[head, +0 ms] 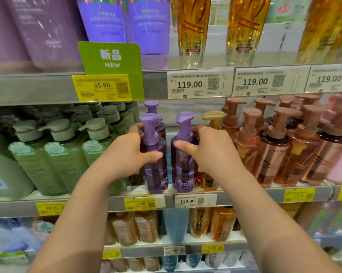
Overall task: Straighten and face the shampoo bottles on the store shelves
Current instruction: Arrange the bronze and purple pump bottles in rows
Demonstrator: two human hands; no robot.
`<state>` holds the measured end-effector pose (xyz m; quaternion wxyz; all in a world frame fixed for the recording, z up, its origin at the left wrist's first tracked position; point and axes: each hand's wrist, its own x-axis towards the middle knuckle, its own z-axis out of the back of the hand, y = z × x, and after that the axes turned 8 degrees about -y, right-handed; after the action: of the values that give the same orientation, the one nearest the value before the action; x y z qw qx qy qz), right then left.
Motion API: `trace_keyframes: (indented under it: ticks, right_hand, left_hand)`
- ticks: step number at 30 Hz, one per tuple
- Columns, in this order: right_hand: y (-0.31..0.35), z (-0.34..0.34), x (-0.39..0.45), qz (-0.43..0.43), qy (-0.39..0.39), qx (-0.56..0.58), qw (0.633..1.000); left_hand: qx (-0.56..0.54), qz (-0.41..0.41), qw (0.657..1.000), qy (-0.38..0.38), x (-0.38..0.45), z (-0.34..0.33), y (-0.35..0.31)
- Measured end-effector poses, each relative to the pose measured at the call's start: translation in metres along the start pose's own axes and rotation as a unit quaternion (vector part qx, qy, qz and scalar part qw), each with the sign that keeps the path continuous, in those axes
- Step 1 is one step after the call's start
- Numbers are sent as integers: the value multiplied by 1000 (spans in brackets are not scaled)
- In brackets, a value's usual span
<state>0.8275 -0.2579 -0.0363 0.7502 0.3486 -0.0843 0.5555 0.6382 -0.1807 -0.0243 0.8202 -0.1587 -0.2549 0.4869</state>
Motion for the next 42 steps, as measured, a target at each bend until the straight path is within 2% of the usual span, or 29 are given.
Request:
trace_keyframes:
  ticks: [3,7,9,14,17,21,27,33,36,39,42]
  right_hand:
    - [0,1,0,0,3,10,1000]
    - [2,7,-1,-11,32,31,999]
    - [3,8,-2,-23,47,54,997]
    - [4,9,-3,-30,49,60,997]
    - [5,10,-5,-26,59,43,997]
    - [8,12,-7,-21,73,29,997]
    - [6,10,-8,-2,69,12,998]
    - [6,13,-15,3,23,2,1000]
    - [6,13,-25,6,-102,-19,995]
    - [14,22,-32,-39,-189,114,975]
    - [22,28,-33,-60,-162,260,950]
  left_hand:
    - [18,-34,999,37,-4,0,-1]
    - [41,-50,996,-65,-4,-8,3]
    - [27,-40,995,-90,-3,-11,3]
    - [-32,-60,998,-17,0,-7,4]
    - [-15,-62,998,14,-2,-9,3]
    - [34,-66,997,36,-3,-6,-1]
    - [23,-59,997,42,-8,-7,-2]
    - [62,-52,996,-33,-33,-19,4]
    - [55,-53,994,-77,-55,-16,13]
    - [59,-35,991,-118,-80,-7,27]
    - [62,2,988,-141,-102,-3,39]
